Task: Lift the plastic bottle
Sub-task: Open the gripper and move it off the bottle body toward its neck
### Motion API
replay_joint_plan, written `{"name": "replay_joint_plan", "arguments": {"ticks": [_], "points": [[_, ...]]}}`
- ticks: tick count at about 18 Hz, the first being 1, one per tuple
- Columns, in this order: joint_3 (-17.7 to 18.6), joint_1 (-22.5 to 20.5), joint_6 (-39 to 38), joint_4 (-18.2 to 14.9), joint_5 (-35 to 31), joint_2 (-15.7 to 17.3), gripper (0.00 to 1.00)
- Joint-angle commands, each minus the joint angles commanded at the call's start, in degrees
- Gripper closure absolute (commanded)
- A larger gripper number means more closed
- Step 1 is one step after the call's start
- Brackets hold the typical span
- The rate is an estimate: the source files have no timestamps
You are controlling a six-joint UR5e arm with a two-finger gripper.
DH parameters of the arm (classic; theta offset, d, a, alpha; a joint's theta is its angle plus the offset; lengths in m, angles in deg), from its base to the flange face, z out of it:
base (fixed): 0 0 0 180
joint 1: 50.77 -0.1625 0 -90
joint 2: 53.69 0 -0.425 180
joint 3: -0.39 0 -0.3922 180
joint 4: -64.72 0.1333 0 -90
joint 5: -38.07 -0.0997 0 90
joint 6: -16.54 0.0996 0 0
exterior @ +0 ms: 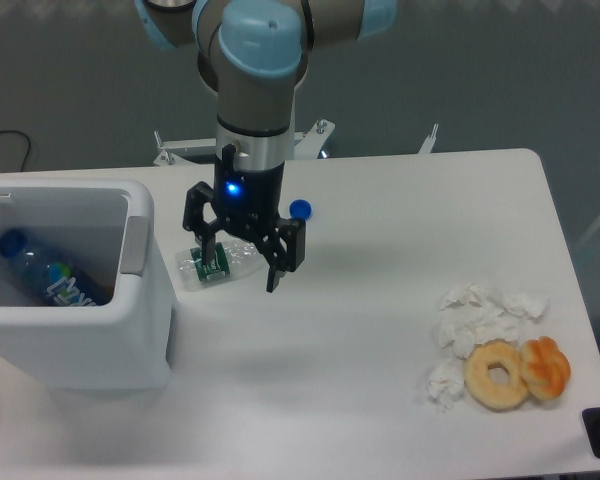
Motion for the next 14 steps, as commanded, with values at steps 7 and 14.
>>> {"name": "replay_joint_plan", "arguments": {"ticks": [7,14], "points": [[3.7,0.0,13.8,-0.7,-2.6,-1.7,0.00],[5.5,0.1,24.2,-5.1,-9.4,-1.8,0.00]]}}
